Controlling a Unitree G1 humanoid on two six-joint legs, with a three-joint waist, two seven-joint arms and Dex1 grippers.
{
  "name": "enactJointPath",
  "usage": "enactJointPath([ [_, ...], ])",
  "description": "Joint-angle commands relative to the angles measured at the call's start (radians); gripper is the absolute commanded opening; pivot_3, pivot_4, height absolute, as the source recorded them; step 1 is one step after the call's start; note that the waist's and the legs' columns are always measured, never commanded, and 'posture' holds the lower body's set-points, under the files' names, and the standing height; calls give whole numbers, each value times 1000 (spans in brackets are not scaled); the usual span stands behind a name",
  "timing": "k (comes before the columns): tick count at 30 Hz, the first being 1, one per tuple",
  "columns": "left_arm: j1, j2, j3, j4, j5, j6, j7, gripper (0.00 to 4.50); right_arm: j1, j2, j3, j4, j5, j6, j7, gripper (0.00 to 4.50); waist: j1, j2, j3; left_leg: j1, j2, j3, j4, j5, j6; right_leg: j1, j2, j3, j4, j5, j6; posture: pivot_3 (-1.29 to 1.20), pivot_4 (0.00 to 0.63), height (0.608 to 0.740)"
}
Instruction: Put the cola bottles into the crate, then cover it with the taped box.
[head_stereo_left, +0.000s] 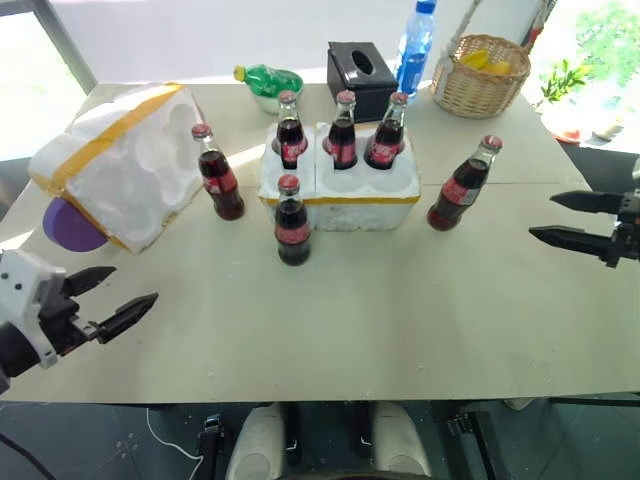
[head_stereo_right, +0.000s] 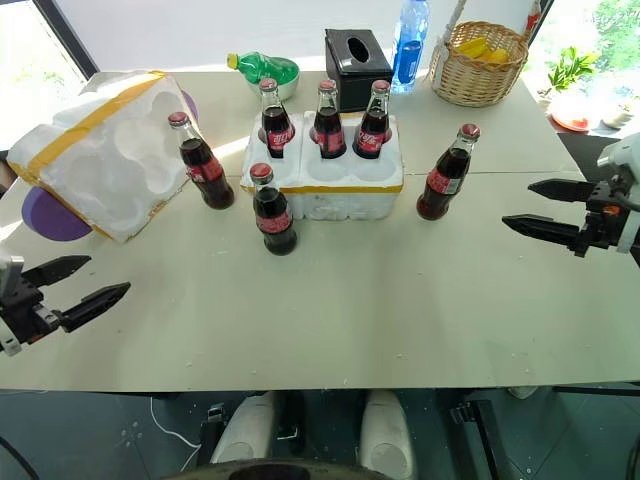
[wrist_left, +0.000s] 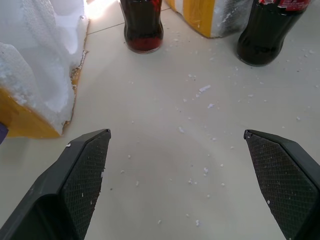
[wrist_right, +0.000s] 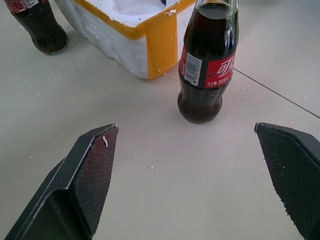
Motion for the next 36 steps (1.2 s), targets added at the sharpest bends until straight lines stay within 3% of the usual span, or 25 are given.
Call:
enactJointPath([
  [1, 14, 2, 19, -37, 13, -13, 5, 4480, -6, 0, -15, -8, 3, -17, -2, 4500, 0, 0, 0, 0, 0, 0, 0, 0, 0, 0, 0, 0, 0, 0, 0, 0, 150, 740],
  [17, -76, -34, -13, -18, -20, 2, 89, 4480, -6, 9, -25, 3, 3, -18, -38, 4500, 2, 0, 0, 0, 0, 0, 0, 1, 0, 0, 0, 0, 1, 0, 0, 0, 150, 740],
  [21, -248, -44, -88, 48, -12, 0, 167, 4480, -29, -32, -56, -70, 56, 48, -19, 4500, 9, 1, -1, 0, -1, 0, 0, 1, -1, 1, 0, 0, 1, 0, 0, 0, 150, 740],
  [25, -459, -51, -230, 191, 54, -36, 202, 4480, -52, -100, -116, -240, 203, 236, 17, 4500, 8, 3, -1, 0, -2, 0, 1, 2, -2, 1, 0, 0, 3, 1, 1, 0, 150, 740],
  [31, -731, -83, -452, 454, 186, -143, 166, 4480, -117, -118, -158, -484, 404, 477, -86, 4500, 7, 1, -1, 1, 0, -1, 0, 4, -5, 2, 2, -1, 4, 3, 4, 0, 150, 740],
  [36, -924, -146, -577, 704, 303, -252, 151, 4480, -133, -77, -188, -637, 555, 573, -187, 4500, 11, 0, -1, 0, 0, -1, 1, 4, -5, 2, 2, -1, 4, 3, 5, 0, 150, 740],
])
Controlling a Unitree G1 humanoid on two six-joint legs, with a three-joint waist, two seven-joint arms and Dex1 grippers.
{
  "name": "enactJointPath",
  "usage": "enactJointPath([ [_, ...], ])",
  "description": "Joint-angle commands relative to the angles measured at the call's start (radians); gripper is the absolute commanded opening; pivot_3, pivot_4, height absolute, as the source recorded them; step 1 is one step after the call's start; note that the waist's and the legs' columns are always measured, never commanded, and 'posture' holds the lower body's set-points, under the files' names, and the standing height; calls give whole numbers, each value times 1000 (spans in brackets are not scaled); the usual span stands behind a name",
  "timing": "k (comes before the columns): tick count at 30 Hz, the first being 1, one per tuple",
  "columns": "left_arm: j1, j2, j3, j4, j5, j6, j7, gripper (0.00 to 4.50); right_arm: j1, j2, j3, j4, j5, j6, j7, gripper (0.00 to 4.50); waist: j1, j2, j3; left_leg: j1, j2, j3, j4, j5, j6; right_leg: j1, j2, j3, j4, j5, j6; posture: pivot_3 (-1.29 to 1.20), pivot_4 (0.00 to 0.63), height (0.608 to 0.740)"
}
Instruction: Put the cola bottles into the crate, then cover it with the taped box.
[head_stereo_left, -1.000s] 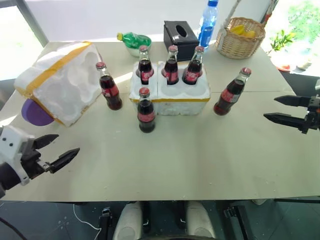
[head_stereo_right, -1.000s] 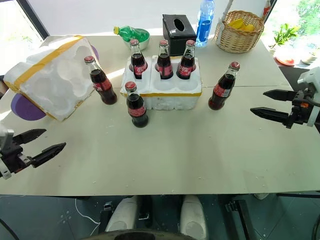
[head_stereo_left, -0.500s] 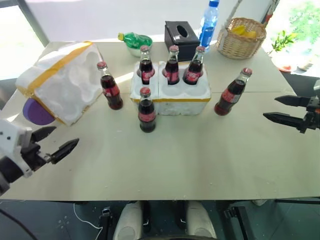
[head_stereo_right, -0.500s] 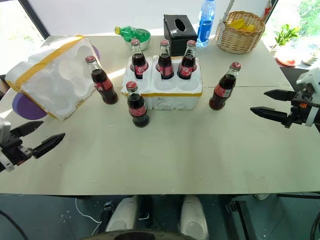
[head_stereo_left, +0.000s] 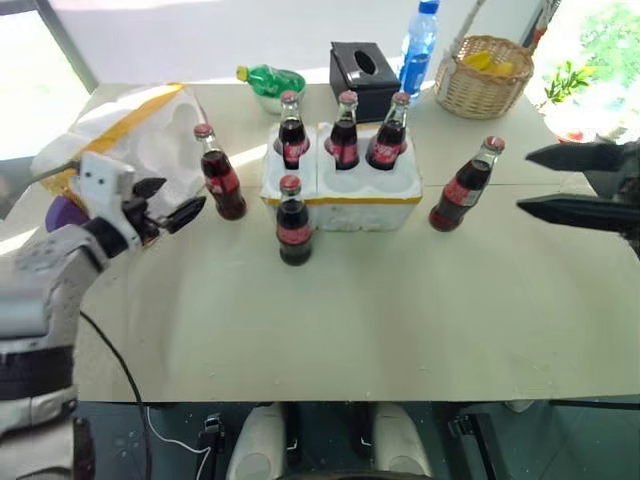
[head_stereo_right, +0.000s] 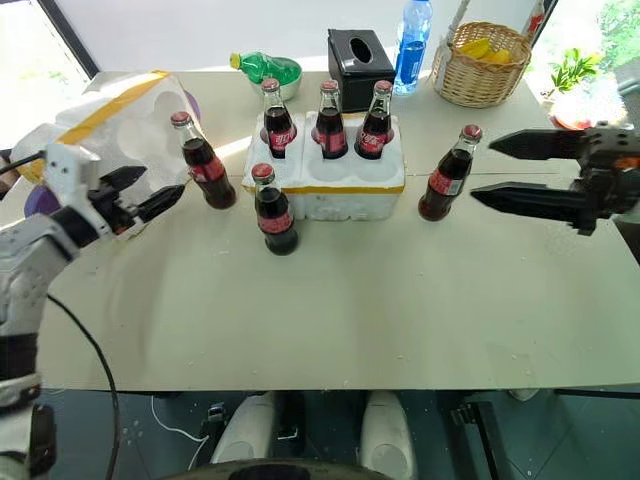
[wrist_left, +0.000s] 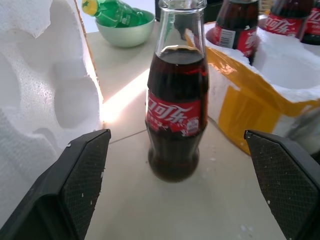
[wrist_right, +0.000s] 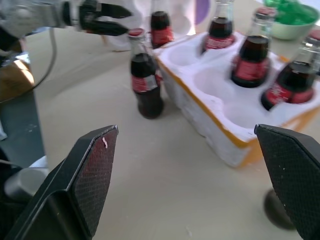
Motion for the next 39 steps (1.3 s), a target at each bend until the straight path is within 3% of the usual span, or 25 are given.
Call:
enactJointPath([
  [1, -104, -29, -56, 143, 78, -94, -15, 4480, -12, 19, -52, -103, 103, 43, -68, 4500, -1, -1, 0, 0, 0, 0, 0, 0, 0, 0, 0, 0, 0, 0, 0, 0, 150, 740],
  [10, -348, -147, -140, 523, 199, -269, -46, 4480, -22, 65, -28, -171, 210, 54, -198, 4500, -1, -3, 1, 0, -1, 0, 1, 0, 0, 1, -1, 0, 0, 0, 1, 0, 150, 740],
  [16, -405, -176, -134, 658, 238, -352, -62, 4480, -49, 70, -8, -160, 241, 49, -250, 4500, -4, -4, 1, 0, -1, 1, 1, 0, 1, 0, -1, 0, 0, 1, 2, 0, 150, 740],
  [19, -400, -174, -134, 659, 239, -365, -91, 3682, -62, 71, 5, -151, 237, 41, -270, 4500, -4, -4, 1, 0, -1, 1, 1, 0, 1, 0, 0, 0, 0, 1, 2, 0, 150, 740],
  [21, -399, -166, -134, 647, 246, -350, -83, 2835, -75, 74, 19, -142, 227, 34, -282, 4500, -4, -5, 2, 0, -1, 1, 1, 0, 1, 0, -1, 0, 0, 1, 2, 0, 150, 740],
  [27, -412, -125, -100, 481, 147, -242, -209, 2835, -83, 80, 44, -128, 209, 12, -305, 4500, -4, -11, 5, -1, 0, 1, 1, 0, 0, -1, -1, 0, 0, 1, 2, 0, 150, 740],
  [31, -527, -108, -108, 404, 42, -78, -376, 2835, -52, 82, 25, -147, 206, 9, -327, 4500, 3, -14, 7, -3, 0, 1, 1, 0, 0, -1, 0, -1, 0, 1, 2, 0, 150, 740],
  [35, -682, -149, -139, 479, 29, -38, -484, 2835, 7, 83, -20, -187, 208, 13, -364, 4500, 15, -15, 8, -7, -2, -1, 4, 0, 0, -1, 0, -2, -1, 3, 5, 0, 150, 740],
  [39, -849, -260, -155, 707, 83, -155, -529, 2835, 81, 96, -108, -246, 262, 38, -429, 4500, 29, -15, 8, -7, -2, -1, 7, 0, 2, 1, -1, -2, -2, 3, 6, 0, 150, 740],
])
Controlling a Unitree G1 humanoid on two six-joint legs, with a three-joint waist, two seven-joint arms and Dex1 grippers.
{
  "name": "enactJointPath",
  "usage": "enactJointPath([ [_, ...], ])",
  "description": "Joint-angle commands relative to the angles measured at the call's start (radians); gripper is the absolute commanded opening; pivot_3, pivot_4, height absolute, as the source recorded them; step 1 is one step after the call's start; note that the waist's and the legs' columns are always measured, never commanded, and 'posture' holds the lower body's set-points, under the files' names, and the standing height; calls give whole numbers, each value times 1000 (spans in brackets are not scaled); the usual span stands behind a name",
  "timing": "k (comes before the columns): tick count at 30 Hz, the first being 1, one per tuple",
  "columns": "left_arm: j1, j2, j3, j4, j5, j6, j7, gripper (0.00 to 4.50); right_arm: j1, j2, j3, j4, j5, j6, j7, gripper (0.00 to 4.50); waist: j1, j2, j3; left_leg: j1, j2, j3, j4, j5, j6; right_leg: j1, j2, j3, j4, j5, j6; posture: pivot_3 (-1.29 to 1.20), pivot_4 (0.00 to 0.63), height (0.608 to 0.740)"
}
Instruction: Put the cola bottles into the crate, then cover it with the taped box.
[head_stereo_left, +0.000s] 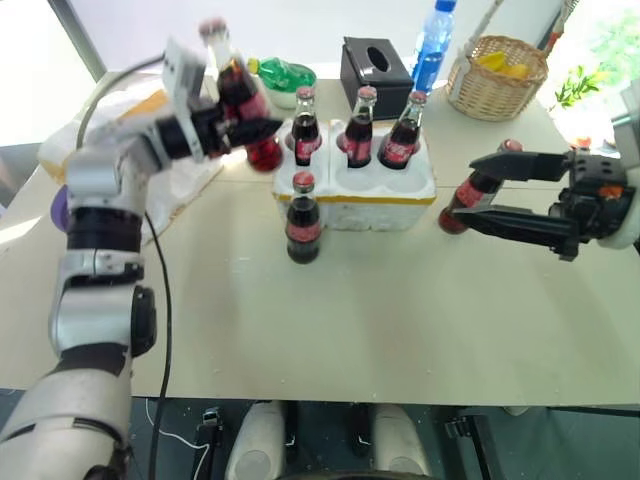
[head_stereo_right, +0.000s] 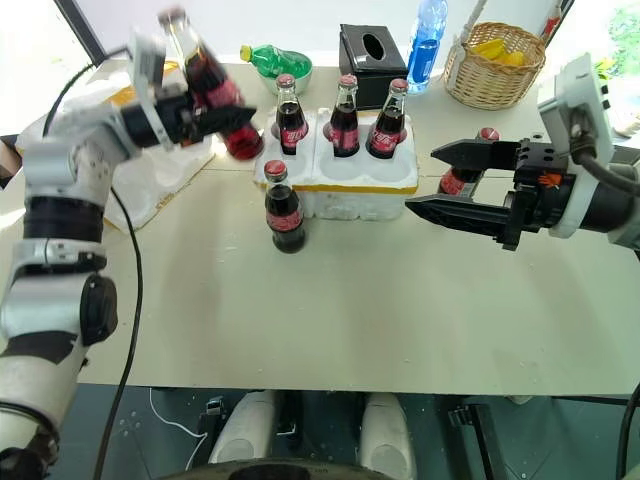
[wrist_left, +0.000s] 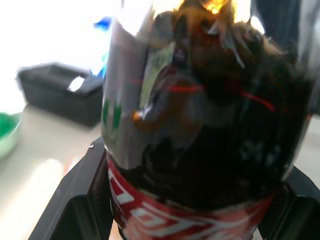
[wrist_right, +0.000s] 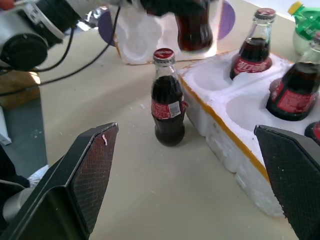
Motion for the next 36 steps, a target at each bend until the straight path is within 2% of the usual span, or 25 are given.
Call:
enactJointPath([
  [1, -124, -84, -2, 170, 23, -117, -32, 2835, 44, 6, -117, -63, 55, 11, -58, 4500, -2, 0, 0, 0, 0, 0, 2, -1, 1, 0, 0, 0, 0, 0, 0, 0, 150, 740],
  [7, -251, -195, 9, 425, 88, -288, -29, 2835, 146, 10, -229, -120, 136, 30, -148, 4500, -17, -1, 1, -1, 0, 0, 7, -3, 5, -1, 0, 0, 1, 0, 0, 0, 150, 740],
  [14, -244, -282, -31, 559, 211, -441, 8, 2835, 222, 7, -294, -152, 202, 28, -232, 4500, -8, 0, 1, -5, 1, 0, 9, -4, 6, -3, 1, 0, 1, 0, 0, 0, 150, 740],
  [18, -217, -304, -52, 591, 268, -474, 23, 2835, 252, 8, -299, -157, 213, 12, -248, 4500, -7, -1, 1, -6, 1, -1, 10, -6, 11, -4, 0, 0, 1, 0, 0, 0, 150, 740],
  [24, -169, -332, -74, 617, 340, -490, 68, 2835, 249, 7, -236, -141, 175, -30, -254, 4500, -11, 0, 1, -6, 1, -2, 10, -6, 11, -4, 0, 0, 1, 0, 1, 0, 150, 740],
  [26, -156, -330, -68, 621, 347, -485, 87, 3867, 239, 8, -195, -135, 150, -49, -251, 4500, -13, 0, 1, -6, 1, -1, 10, -6, 11, -5, 1, 0, 1, 0, 1, 0, 150, 740],
  [28, -150, -317, -56, 621, 348, -482, 106, 4475, 218, 11, -146, -120, 123, -68, -250, 4500, -12, 0, 0, -6, 1, -2, 10, -6, 11, -5, 1, 0, 1, 0, 0, 0, 150, 740],
  [32, -163, -271, -20, 605, 322, -469, 89, 4475, 178, 12, -81, -89, 92, -91, -239, 4500, -9, 0, 0, -6, 1, -2, 11, -6, 11, -4, 0, 0, 2, 1, 1, 0, 150, 740],
  [36, -178, -180, 9, 557, 297, -453, 1, 4475, 140, 18, -26, -58, 68, -110, -215, 4500, -9, 0, 0, -6, 2, -2, 12, -6, 11, -4, 0, 0, 2, 1, 1, 0, 150, 740],
])
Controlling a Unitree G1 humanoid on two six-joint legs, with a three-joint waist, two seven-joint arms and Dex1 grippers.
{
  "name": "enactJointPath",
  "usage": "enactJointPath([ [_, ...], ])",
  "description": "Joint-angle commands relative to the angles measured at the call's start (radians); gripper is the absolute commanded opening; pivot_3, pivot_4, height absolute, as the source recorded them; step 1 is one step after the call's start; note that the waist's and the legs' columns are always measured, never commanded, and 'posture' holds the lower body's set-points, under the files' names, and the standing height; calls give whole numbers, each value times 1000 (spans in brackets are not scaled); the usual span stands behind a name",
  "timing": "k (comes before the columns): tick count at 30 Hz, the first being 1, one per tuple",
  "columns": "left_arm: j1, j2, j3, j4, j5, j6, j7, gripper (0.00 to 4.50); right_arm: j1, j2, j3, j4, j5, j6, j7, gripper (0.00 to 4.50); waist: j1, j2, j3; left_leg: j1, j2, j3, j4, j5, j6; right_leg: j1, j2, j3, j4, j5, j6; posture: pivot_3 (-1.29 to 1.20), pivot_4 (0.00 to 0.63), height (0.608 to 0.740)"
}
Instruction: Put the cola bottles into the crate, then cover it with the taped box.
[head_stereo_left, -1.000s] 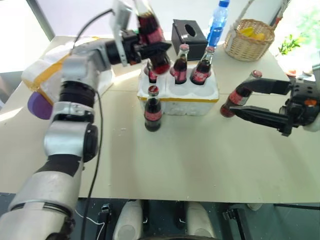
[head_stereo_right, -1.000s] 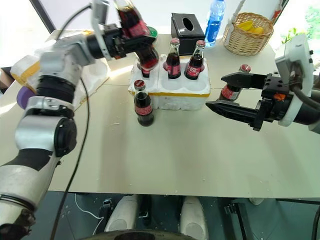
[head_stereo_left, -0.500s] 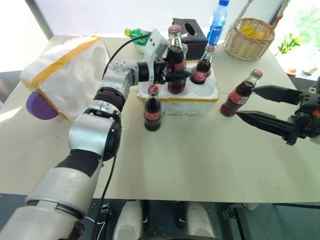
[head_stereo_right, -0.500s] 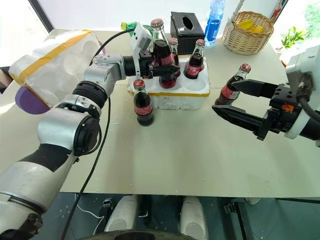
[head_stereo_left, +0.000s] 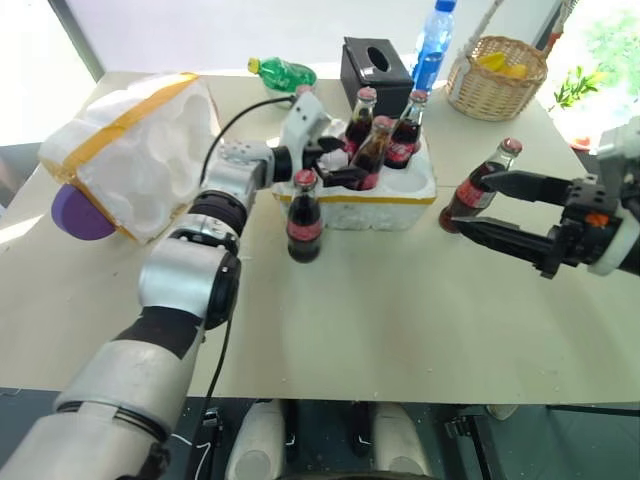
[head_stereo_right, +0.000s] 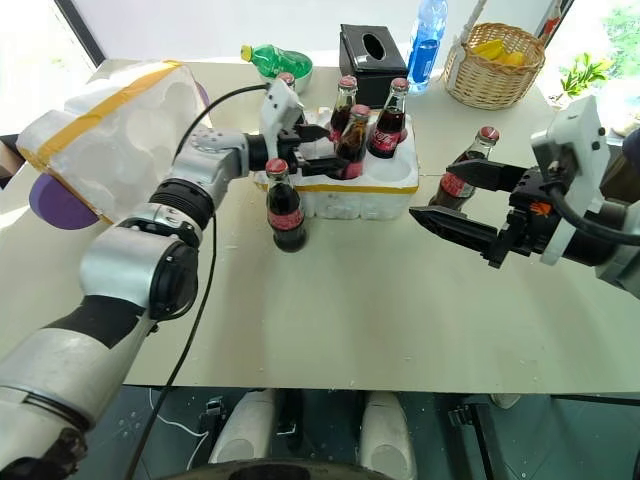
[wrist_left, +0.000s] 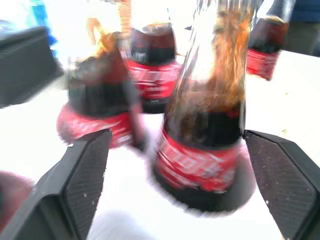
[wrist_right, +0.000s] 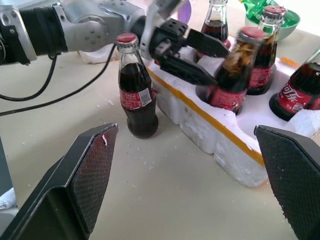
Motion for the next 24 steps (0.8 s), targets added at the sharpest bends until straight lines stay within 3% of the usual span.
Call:
enactJointPath([
  [1, -38, 78, 38, -83, -37, 14, -77, 4475, -41, 6, 22, 23, -24, -34, 24, 4500, 1, 0, 0, 0, 0, 0, 0, 0, 0, 0, 0, 0, 0, 0, 0, 0, 150, 740],
  [7, 52, 246, 29, -309, -70, 122, -245, 4475, -122, 22, 113, 78, -70, -48, 68, 4500, 1, 1, 0, -1, 0, 0, 0, 3, -5, 0, 0, 0, 0, 0, 0, 0, 150, 740],
  [14, 448, 437, -19, -1021, -237, 533, -409, 4475, -178, 26, 192, 123, -137, -52, 136, 4500, -9, 1, -1, -1, 0, -1, 0, 3, -5, 0, 0, 0, 2, 0, 0, 0, 150, 740],
  [18, 584, 441, -31, -1206, -266, 617, -322, 4475, -206, 38, 206, 139, -149, -41, 143, 4500, 3, 1, -1, -1, 0, -1, 2, 3, -5, 1, 0, 0, 0, 0, 0, 0, 150, 740],
  [24, 655, 381, -86, -1247, -248, 599, -204, 4475, -196, 52, 188, 121, -141, -20, 129, 4500, 2, 1, -1, 0, 0, -1, 3, 3, -5, 2, 0, 0, 0, 0, 0, 0, 150, 740],
])
